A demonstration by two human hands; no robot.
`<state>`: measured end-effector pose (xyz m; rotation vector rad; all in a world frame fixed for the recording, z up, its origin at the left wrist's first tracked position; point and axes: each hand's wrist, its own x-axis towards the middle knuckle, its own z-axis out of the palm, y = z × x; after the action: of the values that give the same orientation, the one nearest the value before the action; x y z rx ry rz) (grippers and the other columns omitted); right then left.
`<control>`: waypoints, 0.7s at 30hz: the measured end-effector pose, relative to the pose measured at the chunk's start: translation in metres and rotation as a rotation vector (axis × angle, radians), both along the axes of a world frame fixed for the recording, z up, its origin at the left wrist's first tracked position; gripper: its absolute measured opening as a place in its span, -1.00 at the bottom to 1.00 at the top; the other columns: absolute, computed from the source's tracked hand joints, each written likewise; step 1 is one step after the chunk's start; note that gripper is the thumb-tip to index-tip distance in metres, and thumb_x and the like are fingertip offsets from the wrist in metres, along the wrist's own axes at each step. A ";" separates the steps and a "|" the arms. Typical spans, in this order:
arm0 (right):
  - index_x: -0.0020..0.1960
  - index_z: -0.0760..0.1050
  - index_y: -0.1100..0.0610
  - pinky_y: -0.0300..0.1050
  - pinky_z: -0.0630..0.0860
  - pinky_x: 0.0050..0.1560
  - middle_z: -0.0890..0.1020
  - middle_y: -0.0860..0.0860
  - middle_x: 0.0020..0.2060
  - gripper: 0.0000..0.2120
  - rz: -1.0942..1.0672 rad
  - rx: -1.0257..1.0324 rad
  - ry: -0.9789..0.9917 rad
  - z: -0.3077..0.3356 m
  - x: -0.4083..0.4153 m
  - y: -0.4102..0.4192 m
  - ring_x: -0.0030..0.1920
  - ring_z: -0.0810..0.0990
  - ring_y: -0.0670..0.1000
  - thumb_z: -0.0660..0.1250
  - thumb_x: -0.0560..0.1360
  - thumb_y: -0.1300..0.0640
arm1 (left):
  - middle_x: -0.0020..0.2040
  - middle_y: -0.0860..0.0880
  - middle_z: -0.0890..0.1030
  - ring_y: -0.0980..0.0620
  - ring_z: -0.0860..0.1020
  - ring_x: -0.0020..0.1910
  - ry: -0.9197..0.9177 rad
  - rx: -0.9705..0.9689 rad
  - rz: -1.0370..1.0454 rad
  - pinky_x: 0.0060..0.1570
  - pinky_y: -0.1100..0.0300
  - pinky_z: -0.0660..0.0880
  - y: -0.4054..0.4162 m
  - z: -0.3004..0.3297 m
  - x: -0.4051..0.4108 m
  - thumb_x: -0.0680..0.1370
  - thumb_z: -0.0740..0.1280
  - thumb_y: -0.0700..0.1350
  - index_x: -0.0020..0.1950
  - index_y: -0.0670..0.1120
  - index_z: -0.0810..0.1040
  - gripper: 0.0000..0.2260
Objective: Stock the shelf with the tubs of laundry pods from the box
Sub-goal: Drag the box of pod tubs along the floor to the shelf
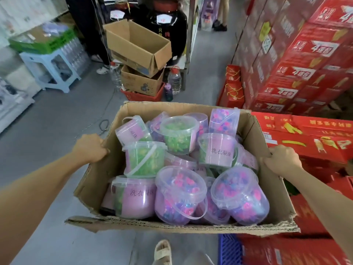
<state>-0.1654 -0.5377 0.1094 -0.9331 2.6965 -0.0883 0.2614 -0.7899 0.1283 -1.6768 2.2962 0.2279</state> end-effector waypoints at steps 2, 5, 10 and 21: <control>-0.16 0.54 0.18 -0.10 0.38 -0.20 0.52 0.18 -0.18 -0.83 -0.023 -0.001 0.012 0.001 -0.012 -0.027 -0.20 0.41 0.16 0.35 0.42 0.07 | -0.39 -0.09 0.42 -0.13 0.52 -0.21 -0.004 -0.022 -0.045 -0.31 0.18 0.39 -0.035 0.009 -0.021 0.54 0.29 -0.05 -0.36 -0.22 0.43 -0.66; -0.25 0.50 0.17 -0.09 0.40 -0.23 0.53 0.20 -0.21 -0.84 -0.076 -0.026 -0.009 0.004 -0.037 -0.070 -0.20 0.48 0.19 0.36 0.40 0.08 | -0.38 -0.07 0.40 -0.12 0.49 -0.21 -0.003 -0.052 -0.087 -0.30 0.17 0.38 -0.087 0.016 -0.054 0.54 0.28 -0.06 -0.40 -0.20 0.38 -0.64; -0.46 0.37 0.05 -0.09 0.37 -0.24 0.56 0.23 -0.25 -0.72 -0.062 -0.034 -0.017 -0.002 -0.095 -0.148 -0.14 0.57 0.28 0.37 0.37 0.10 | -0.36 -0.09 0.41 -0.14 0.47 -0.22 0.020 -0.037 -0.111 -0.26 0.11 0.43 -0.179 0.013 -0.116 0.51 0.32 -0.06 -0.30 -0.30 0.51 -0.67; -0.43 0.36 0.08 -0.05 0.47 -0.17 0.57 0.21 -0.20 -0.73 -0.153 -0.066 -0.041 0.021 -0.227 -0.316 -0.13 0.57 0.25 0.38 0.36 0.09 | -0.43 -0.10 0.51 -0.09 0.54 -0.35 0.067 -0.008 -0.085 -0.26 0.10 0.56 -0.370 0.005 -0.257 0.47 0.34 -0.07 -0.47 -0.17 0.45 -0.67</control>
<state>-0.3928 -0.8539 0.1303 -0.7338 2.7382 -0.2270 0.0047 -1.1599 0.1336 -1.5944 2.4138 0.2601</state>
